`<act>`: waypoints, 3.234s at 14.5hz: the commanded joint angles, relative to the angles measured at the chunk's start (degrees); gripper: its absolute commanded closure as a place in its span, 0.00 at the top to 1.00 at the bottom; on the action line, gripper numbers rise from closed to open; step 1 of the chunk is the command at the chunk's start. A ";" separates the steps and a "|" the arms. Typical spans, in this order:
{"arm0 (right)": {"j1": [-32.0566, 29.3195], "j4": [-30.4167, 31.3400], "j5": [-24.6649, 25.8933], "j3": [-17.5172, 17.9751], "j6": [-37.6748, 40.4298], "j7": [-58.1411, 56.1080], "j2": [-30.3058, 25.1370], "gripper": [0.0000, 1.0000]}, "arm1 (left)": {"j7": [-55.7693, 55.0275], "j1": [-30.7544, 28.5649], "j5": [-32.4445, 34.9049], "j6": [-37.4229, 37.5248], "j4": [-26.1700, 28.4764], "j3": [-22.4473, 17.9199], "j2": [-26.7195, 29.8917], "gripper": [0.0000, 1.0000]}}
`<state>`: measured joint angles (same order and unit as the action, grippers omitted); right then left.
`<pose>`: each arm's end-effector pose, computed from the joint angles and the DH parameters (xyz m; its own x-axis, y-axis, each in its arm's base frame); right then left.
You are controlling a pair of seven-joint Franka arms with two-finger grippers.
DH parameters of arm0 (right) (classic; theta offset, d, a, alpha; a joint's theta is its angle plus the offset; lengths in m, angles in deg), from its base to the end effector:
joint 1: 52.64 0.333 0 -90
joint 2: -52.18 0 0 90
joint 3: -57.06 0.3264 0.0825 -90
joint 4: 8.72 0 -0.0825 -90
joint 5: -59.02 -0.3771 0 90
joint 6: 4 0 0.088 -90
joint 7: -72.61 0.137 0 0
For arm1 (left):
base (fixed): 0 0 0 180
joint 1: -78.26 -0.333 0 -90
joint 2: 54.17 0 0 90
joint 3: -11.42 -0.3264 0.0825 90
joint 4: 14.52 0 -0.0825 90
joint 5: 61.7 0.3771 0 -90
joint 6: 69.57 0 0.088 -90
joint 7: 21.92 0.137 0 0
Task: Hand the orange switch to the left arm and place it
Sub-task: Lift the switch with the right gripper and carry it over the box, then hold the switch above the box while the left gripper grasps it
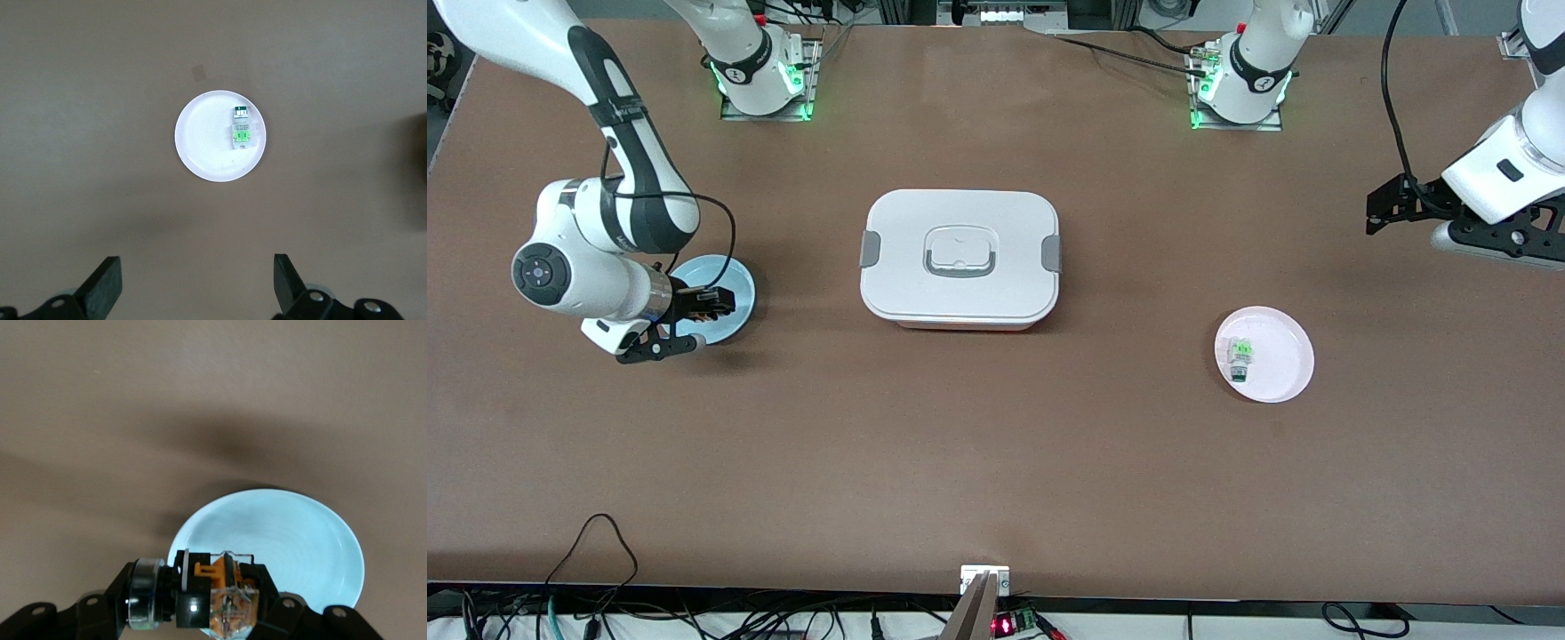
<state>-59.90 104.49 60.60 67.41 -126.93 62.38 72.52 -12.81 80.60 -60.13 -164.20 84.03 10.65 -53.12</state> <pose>0.5820 0.0275 0.2626 0.9551 0.2443 -0.1676 0.2351 -0.9692 -0.0733 0.5421 -0.0113 0.5522 0.9808 -0.1874 -0.0537 -0.1886 -0.9819 -0.0186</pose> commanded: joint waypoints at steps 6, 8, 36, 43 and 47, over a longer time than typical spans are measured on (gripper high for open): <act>3.82 -10.02 -14.21 1.16 10.15 -17.62 -3.02 0.17 | -0.14 0.21 0.27 1.38 -0.64 -0.29 -0.08 1.00; 5.84 -11.44 -16.94 1.42 10.51 -18.17 -3.11 0.16 | -0.14 0.21 0.18 1.56 -0.64 -0.29 -0.08 1.00; 38.18 -23.74 -53.23 1.95 -22.16 -24.49 -6.36 0.09 | 1.44 -7.61 -96.39 3.25 15.62 10.95 -7.03 0.97; 43.73 -23.83 -55.54 1.86 -31.06 -22.57 -5.92 0.09 | 0.82 -7.53 -106.69 -10.40 15.18 21.07 -7.91 0.97; 45.14 -23.74 -55.63 1.78 -32.99 -22.47 -5.83 0.09 | -3.03 -7.61 -106.61 -9.96 15.18 21.77 -7.20 0.96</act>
<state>-16.15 80.66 6.26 69.94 -158.58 39.46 66.88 -13.37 73.38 -165.40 -174.09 99.03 31.63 -61.24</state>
